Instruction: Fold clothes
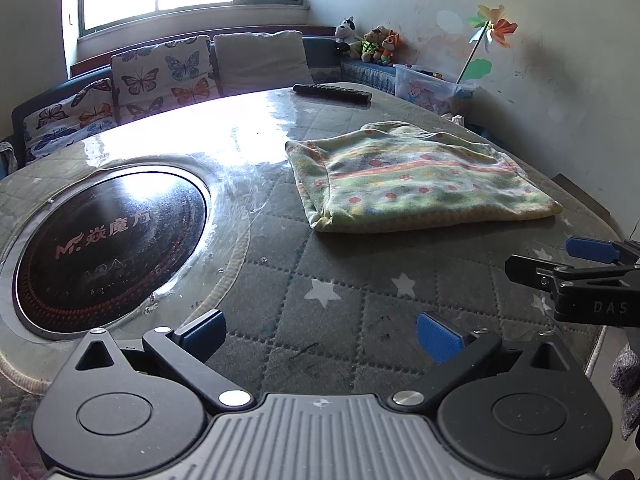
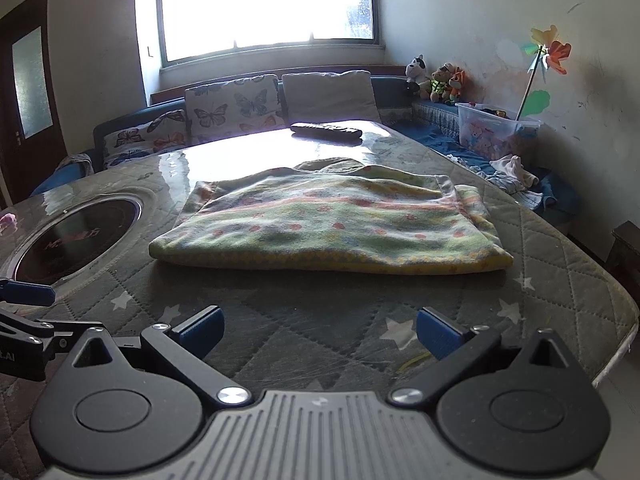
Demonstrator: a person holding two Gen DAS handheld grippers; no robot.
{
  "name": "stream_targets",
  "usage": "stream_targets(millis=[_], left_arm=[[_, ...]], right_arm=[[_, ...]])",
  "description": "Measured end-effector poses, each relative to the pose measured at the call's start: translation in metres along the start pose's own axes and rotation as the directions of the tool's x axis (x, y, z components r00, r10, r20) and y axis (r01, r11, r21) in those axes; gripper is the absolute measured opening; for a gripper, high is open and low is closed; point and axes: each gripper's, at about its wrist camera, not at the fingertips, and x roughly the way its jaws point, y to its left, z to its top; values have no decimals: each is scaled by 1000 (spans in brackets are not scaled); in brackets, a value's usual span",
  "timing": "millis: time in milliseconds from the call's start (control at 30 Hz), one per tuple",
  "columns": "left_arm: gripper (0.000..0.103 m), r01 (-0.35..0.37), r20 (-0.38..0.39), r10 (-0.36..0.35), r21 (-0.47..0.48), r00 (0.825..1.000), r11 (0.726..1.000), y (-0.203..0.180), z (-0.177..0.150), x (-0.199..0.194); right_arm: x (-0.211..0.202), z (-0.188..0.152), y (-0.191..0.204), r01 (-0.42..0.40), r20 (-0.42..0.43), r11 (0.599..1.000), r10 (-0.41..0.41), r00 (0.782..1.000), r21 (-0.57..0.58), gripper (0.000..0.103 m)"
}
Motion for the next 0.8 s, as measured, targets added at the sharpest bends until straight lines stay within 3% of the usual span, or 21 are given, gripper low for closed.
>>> stream_targets(millis=[800], left_arm=[[103,20,14,-21,11,1000,1000,-14,-16,-15]], right_arm=[[-22,-8,10,-16,32,1000,16,999,-8,103]])
